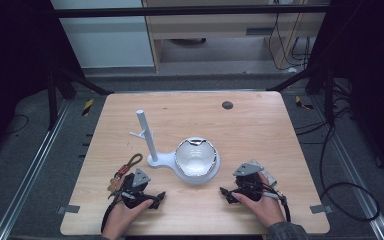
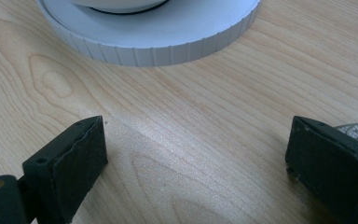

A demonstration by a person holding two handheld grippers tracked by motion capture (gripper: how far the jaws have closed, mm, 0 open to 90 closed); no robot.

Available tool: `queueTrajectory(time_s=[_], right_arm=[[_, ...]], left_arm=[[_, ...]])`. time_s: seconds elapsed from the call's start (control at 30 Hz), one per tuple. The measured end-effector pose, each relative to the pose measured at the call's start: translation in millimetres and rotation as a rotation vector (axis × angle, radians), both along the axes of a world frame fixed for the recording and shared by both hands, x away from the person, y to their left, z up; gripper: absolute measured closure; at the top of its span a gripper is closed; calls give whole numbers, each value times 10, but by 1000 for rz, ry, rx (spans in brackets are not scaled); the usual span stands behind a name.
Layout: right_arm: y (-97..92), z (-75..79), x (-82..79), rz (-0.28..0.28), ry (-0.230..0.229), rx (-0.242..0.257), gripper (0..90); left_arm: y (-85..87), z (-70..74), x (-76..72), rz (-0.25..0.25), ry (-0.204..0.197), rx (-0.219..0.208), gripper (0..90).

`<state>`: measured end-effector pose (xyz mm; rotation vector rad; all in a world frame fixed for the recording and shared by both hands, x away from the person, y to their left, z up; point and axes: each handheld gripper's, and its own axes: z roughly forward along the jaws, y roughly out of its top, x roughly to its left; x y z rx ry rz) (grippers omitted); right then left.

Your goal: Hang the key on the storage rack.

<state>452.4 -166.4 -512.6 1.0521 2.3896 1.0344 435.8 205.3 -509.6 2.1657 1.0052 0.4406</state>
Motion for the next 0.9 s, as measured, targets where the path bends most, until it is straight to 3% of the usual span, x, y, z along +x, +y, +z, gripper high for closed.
queueTrajectory(time_s=[0.13, 0.2, 0.3, 0.43, 0.47, 0.5, 0.53, 0.57, 0.6, 0.63, 0.7, 0.8, 0.83, 0.9], right_arm=[[2, 0, -1, -2, 1, 2, 53], [2, 1, -2, -2, 2, 2, 53], [2, 0, -4, -4, 2, 3, 53], [3, 0, -7, -6, 2, 4, 53], [2, -1, -7, -8, 0, 1, 53], [2, -1, -7, -8, 0, 1, 53], [3, -1, -8, -8, 1, 2, 53], [3, -1, -8, -8, 1, 2, 53], [2, -1, -8, -9, 1, 1, 53], [2, -1, -8, -9, 1, 1, 53], [0, -2, -9, -8, -2, -1, 53], [-6, -1, -15, -8, -2, -3, 53], [-6, -1, -15, -8, -2, -3, 53], [-8, 1, -20, -8, 1, -2, 53]], left_arm=[[11, 2, -17, -17, -1, 1, 24], [48, 55, -61, -19, 17, -29, 58], [89, 124, -82, -11, 7, -29, 79], [223, 294, -44, 9, -4, 1, 93], [317, 380, -1, 23, -6, 38, 95], [317, 380, -1, 23, -6, 38, 102], [416, 457, 59, 41, 15, 67, 118], [416, 457, 59, 41, 15, 67, 121], [513, 517, 144, 52, 46, 111, 121], [513, 517, 144, 52, 46, 111, 126], [649, 571, 292, 69, 109, 136, 152], [767, 613, 446, 77, 158, 153, 196], [767, 613, 446, 77, 158, 153, 210], [841, 638, 582, 82, 195, 184, 263]])
